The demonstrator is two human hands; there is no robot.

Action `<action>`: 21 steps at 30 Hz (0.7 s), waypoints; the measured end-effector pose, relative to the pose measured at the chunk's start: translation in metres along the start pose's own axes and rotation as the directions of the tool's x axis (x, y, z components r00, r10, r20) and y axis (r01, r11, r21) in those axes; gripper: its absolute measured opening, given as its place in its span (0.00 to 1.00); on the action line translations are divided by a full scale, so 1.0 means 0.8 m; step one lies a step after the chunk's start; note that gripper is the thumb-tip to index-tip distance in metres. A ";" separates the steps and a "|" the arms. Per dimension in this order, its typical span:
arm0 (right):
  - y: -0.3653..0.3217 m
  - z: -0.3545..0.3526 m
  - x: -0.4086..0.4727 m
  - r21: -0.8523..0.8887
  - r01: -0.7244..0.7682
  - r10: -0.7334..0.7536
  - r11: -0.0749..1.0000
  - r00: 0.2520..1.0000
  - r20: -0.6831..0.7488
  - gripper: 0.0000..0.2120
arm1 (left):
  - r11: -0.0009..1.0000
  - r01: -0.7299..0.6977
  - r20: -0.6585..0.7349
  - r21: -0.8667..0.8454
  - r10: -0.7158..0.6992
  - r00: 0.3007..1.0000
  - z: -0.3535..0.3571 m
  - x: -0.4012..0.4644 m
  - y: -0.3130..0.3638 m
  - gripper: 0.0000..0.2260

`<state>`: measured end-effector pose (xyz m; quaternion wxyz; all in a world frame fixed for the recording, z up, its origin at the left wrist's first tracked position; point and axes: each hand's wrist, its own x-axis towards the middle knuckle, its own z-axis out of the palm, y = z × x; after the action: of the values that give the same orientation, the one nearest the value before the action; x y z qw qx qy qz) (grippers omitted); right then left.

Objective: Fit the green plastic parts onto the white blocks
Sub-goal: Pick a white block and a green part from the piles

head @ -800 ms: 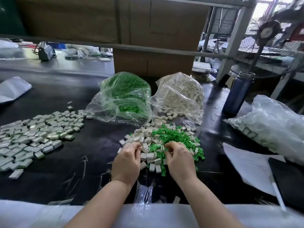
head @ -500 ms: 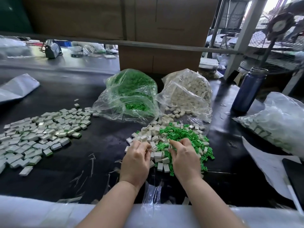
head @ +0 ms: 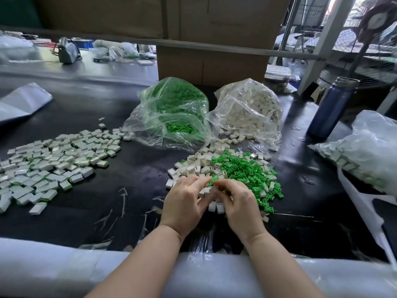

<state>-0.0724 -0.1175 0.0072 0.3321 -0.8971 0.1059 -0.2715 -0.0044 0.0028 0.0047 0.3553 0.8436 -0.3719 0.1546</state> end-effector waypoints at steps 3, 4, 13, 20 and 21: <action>-0.001 0.001 -0.001 0.039 -0.016 0.015 0.999 0.999 0.034 0.09 | 1.000 0.005 -0.001 -0.029 -0.005 1.000 -0.001 -0.001 0.000 0.14; -0.001 0.001 -0.002 0.047 -0.020 0.018 0.999 0.999 0.044 0.10 | 0.999 0.007 0.005 -0.033 -0.007 1.000 -0.002 -0.002 0.000 0.13; 0.000 -0.001 -0.004 -0.138 -0.033 0.022 0.990 0.997 -0.080 0.07 | 0.999 -0.007 0.010 -0.039 0.008 1.000 0.001 -0.004 0.002 0.09; 0.007 -0.002 -0.003 -0.314 -0.219 0.182 0.924 0.973 -0.145 0.06 | 0.997 -0.018 0.025 -0.077 0.020 0.999 -0.003 -0.006 0.008 0.06; 0.008 -0.003 -0.003 -0.331 -0.239 0.197 0.913 0.968 -0.157 0.06 | 0.996 -0.021 0.037 -0.081 0.024 0.999 -0.004 -0.007 0.008 0.05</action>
<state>-0.0754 -0.1226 0.0036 0.1899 -0.9061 0.2714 -0.2633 -0.0133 0.0048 0.0070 0.3802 0.8269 -0.3941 0.1276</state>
